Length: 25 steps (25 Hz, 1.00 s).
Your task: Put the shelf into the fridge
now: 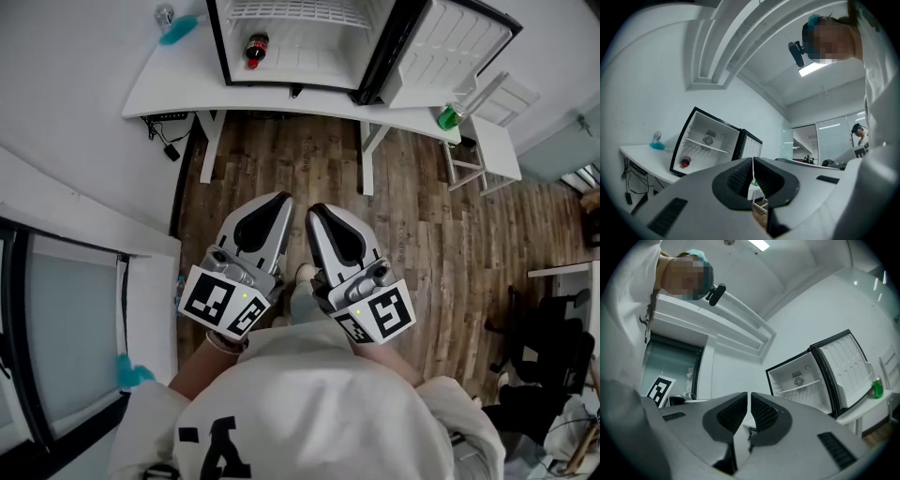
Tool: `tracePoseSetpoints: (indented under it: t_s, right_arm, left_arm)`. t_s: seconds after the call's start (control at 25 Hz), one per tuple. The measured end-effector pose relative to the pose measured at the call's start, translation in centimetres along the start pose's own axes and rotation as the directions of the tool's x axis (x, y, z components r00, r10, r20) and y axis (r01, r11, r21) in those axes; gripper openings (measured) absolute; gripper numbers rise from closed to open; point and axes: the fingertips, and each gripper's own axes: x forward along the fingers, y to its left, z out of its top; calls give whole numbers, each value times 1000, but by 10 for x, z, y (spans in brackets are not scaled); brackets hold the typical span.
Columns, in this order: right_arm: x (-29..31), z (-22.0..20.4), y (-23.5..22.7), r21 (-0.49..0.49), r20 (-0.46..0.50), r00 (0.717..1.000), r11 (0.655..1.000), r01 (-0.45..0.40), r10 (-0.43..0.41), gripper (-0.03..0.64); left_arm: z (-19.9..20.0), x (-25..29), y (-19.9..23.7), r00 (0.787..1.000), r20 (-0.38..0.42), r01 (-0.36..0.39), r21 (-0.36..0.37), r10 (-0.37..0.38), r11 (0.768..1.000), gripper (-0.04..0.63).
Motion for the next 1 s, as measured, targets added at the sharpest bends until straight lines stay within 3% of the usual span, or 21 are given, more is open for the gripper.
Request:
tracePoseSetpoints:
  t_s: [0.32, 0.52, 0.8, 1.0]
  right_arm:
    - [-42, 5, 45, -9, 8, 999, 999, 38, -38, 44]
    - [-50, 8, 53, 6, 15, 999, 999, 44, -44, 44]
    - [-57, 14, 61, -74, -14, 999, 996, 45, -46, 43]
    - [-62, 18, 66, -67, 6, 999, 997, 50, -49, 41]
  left_arm:
    - [4, -49, -35, 999, 9, 39, 5, -39, 999, 11]
    - [10, -60, -42, 999, 29, 37, 16, -37, 999, 11]
    - [13, -67, -54, 999, 30, 41, 14, -42, 999, 11]
    - [13, -74, -57, 998, 30, 46, 12, -47, 999, 11]
